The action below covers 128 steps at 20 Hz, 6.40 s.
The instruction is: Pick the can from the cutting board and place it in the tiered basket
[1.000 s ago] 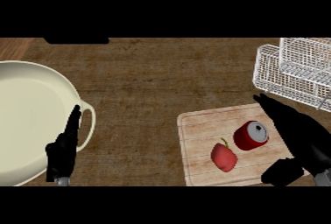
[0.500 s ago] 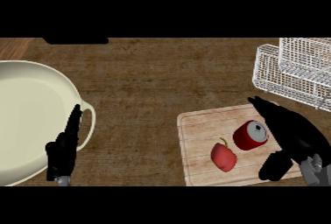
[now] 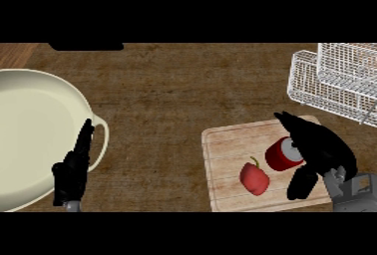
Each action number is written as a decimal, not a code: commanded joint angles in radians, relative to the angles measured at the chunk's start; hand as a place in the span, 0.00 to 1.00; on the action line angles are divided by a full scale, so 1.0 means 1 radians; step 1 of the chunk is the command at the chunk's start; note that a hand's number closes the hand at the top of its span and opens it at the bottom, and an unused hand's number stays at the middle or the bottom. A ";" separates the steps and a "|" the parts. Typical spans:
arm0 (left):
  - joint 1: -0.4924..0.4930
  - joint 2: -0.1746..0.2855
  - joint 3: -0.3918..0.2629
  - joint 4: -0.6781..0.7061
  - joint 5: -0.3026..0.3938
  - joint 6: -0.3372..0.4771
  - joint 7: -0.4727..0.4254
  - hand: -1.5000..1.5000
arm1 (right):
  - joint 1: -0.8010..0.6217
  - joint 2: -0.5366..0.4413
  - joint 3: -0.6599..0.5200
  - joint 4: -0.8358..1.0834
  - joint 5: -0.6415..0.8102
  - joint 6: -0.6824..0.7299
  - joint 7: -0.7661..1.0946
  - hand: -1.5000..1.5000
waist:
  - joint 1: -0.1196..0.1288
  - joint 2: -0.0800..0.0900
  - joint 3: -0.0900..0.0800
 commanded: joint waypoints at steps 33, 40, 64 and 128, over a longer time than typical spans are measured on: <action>0.086 -0.055 0.022 0.039 -0.002 -0.019 0.017 0.50 | 0.194 -0.310 -0.279 0.417 0.137 -0.171 -0.696 1.00 | -0.061 0.020 -0.010; 0.096 -0.043 0.020 -0.002 0.006 -0.043 0.056 0.50 | 0.237 -0.390 -0.585 0.616 -0.103 -0.219 -1.026 1.00 | -0.052 0.007 -0.013; 0.035 -0.084 -0.012 0.065 -0.049 -0.050 0.044 0.50 | 0.034 -0.659 -0.970 0.658 -0.381 -0.067 -0.925 1.00 | 0.016 0.016 -0.017; 0.082 -0.101 0.043 0.035 -0.049 -0.085 0.010 0.50 | -0.445 -0.742 -1.135 1.638 -0.459 -0.121 -1.041 0.00 | -0.017 0.026 -0.007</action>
